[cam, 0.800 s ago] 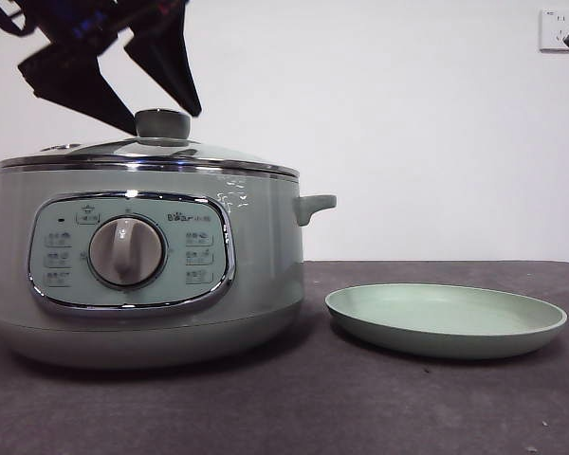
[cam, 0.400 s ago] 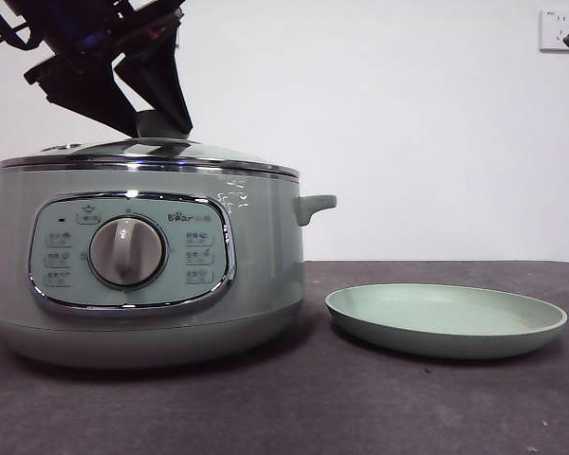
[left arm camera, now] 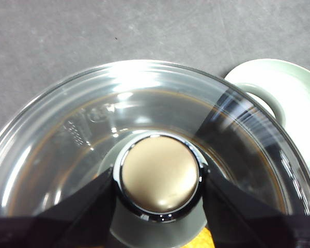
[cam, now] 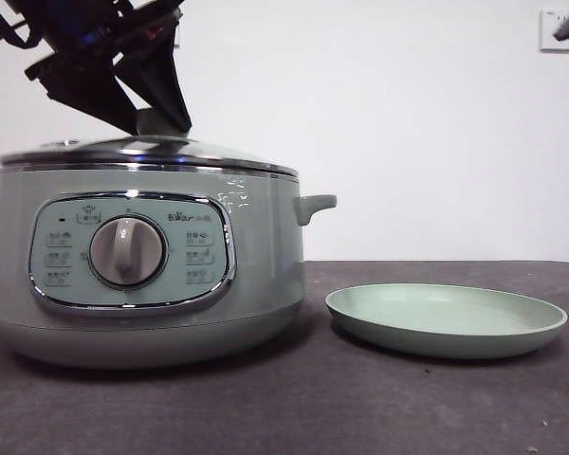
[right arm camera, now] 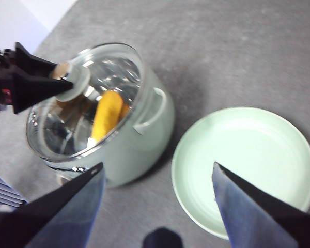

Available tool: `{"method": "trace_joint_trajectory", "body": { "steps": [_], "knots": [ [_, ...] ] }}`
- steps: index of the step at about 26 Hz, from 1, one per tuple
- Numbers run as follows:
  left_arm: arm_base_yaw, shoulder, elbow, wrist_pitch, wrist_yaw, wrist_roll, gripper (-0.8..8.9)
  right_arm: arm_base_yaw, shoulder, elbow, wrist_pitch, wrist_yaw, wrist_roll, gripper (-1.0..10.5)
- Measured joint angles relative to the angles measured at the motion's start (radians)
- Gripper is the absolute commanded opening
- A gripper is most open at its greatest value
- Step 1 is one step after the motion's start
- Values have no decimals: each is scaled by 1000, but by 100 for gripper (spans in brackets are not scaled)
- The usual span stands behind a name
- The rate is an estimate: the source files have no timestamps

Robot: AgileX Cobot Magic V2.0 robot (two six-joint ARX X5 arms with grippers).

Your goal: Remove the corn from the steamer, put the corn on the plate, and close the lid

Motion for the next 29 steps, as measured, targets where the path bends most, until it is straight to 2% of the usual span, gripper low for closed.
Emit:
{"method": "trace_joint_trajectory", "body": {
  "steps": [8, 17, 23, 26, 29],
  "knots": [
    [-1, -180, 49, 3, -115, 4, -9, 178, 105, 2, 158, 7, 92, 343],
    [-1, -417, 58, -53, -280, 4, -9, 440, 377, 175, 165, 181, 106, 343],
    [-1, -590, 58, -121, -410, 10, -9, 629, 710, 497, 24, 395, 40, 343],
    [-1, -652, 58, -145, -463, 11, -9, 690, 884, 697, -62, 491, -2, 342],
    [-1, -691, 58, -148, -487, 11, -9, 728, 1041, 856, -115, 553, -29, 342]
  ]
}}
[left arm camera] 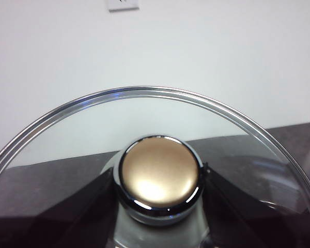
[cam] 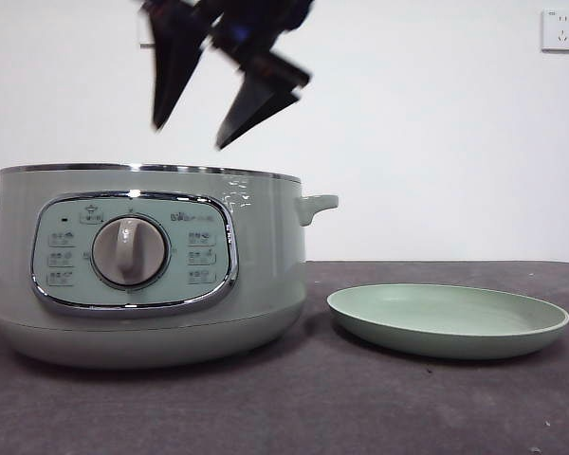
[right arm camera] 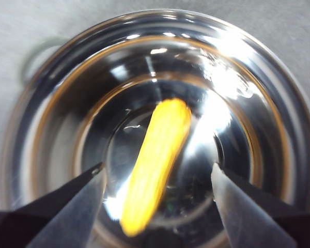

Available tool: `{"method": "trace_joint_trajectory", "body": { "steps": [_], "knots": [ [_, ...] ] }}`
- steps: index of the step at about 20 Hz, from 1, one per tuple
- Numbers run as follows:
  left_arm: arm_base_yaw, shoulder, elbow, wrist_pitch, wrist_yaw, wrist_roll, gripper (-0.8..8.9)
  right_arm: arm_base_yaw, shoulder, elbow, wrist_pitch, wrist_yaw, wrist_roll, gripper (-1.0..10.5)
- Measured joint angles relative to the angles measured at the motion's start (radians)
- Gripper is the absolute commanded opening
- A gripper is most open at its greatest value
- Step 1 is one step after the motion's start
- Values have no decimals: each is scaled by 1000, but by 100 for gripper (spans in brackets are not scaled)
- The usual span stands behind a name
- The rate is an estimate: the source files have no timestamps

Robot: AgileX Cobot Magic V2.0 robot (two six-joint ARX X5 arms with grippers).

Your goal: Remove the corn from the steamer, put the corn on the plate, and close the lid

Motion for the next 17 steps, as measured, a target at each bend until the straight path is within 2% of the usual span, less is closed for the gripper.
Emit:
{"method": "trace_joint_trajectory", "body": {
  "steps": [3, 8, 11, 14, 17],
  "knots": [
    [0, -15, 0, -17, -6, 0, -9, 28, 122, 79, -16, 35, -20, 342],
    [0, -14, 0, -42, -6, 0, -9, 37, 231, 91, -13, 46, -25, 336],
    [0, -11, 0, -42, -6, 0, -9, 37, 255, 92, -10, 46, -27, 209],
    [0, -12, 0, -56, -6, 0, -9, 37, 264, 93, -7, 47, -27, -15],
    [0, -12, 0, -81, -6, 0, -9, 37, 262, 93, -6, 47, -27, -12]
  ]
}}
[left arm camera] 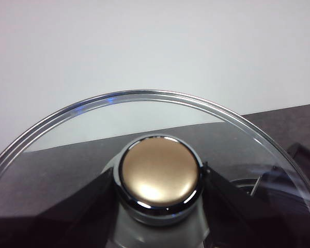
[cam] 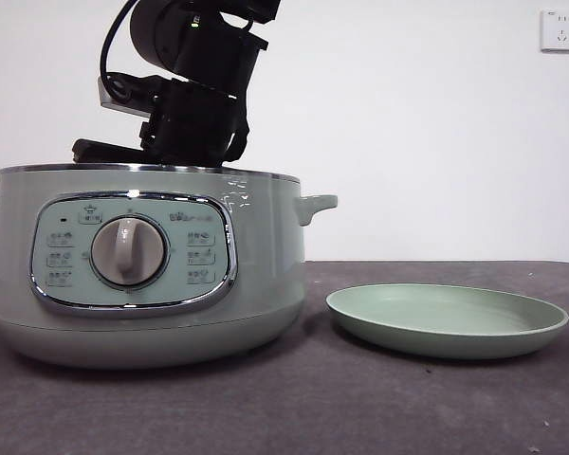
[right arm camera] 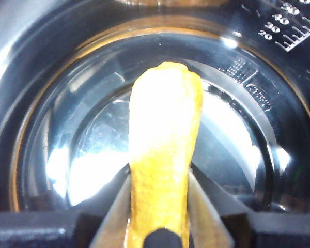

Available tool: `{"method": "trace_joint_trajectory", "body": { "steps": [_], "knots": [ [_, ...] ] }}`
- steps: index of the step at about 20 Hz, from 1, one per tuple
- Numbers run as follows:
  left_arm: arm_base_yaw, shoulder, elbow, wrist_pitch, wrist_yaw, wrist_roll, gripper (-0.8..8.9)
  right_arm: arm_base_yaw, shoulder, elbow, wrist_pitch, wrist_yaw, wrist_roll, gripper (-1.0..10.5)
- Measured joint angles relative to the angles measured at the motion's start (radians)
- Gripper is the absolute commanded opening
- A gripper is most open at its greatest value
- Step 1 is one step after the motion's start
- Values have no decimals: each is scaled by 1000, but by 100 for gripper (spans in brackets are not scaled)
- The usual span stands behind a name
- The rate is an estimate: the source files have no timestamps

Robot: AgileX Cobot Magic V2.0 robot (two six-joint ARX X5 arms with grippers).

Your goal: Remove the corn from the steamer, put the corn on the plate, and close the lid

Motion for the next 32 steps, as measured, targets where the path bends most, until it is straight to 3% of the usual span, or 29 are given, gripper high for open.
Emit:
{"method": "trace_joint_trajectory", "body": {
  "steps": [2, 5, 7, 11, 17, 20, 27, 32],
  "knots": [
    [0, 0, 0, -6, 0, 0, -9, -7, -51, 0, -41, 6, 0, -12],
    [0, 24, 0, -6, 4, 0, -9, -47, -272, 6, -155, 51, 0, -12],
    [0, 61, 0, -5, 10, 0, -9, -110, -377, 12, -274, 53, -1, -12],
    [-1, 147, 0, 16, 115, 0, -9, -257, -496, 11, -551, 54, 2, -12],
    [-1, 202, 0, 65, 191, -1, -9, -359, -496, -72, -565, 53, 27, -13],
    [-1, 212, 0, 65, 192, -1, -9, -357, -495, -209, -482, 53, 34, -13],
    [-1, 214, 0, 65, 217, -1, -9, -356, -494, -608, 18, 54, 81, -12],
    [-1, 214, 0, 65, 217, -1, -9, -367, -492, -784, 258, 80, 87, -8]
  ]
}}
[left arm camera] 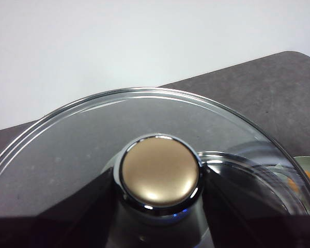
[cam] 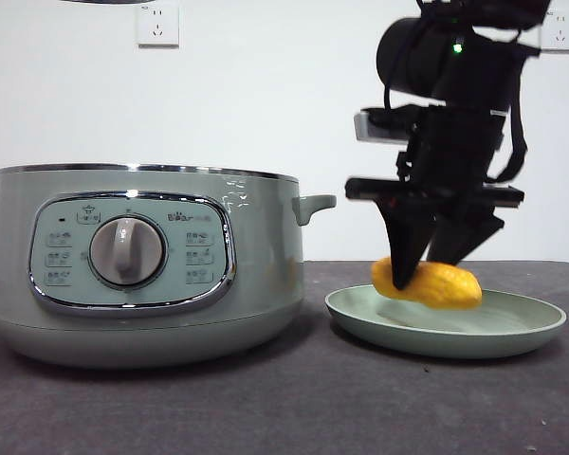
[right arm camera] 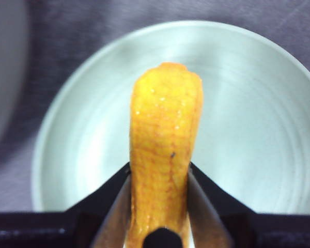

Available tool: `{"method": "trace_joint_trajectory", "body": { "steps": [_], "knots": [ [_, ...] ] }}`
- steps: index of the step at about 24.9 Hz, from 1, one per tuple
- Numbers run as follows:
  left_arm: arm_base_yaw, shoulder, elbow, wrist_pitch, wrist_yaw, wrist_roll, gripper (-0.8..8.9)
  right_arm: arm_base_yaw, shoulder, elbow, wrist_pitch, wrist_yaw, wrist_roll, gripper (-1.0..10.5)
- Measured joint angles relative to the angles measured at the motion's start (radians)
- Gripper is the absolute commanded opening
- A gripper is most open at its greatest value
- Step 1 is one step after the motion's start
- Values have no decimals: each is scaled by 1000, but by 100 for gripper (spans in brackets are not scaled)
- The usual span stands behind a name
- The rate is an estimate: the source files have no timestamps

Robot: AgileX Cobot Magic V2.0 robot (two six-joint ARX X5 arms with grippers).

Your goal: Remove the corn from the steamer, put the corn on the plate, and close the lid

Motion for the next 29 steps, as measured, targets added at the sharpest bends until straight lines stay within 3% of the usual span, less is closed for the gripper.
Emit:
{"method": "trace_joint_trajectory", "body": {
  "steps": [6, 9, 13, 19, 29],
  "knots": [
    [0, 0, 0, 0, 0, 0, -9, -42, 1, -4, 3, -4, -13, 19],
    [0, 0, 0, 0, 0, 0, -9, -61, 1, -4, 3, -4, -16, 108],
    [0, 0, 0, 0, 0, 0, -9, -79, 1, -4, -2, -15, -20, 108],
    [0, 0, 0, 0, 9, 0, -9, -87, 1, -4, -27, -56, -28, 254],
    [0, 31, 0, 0, 76, 0, -9, -91, 1, -4, -45, -56, -11, 262]
  ]
}}
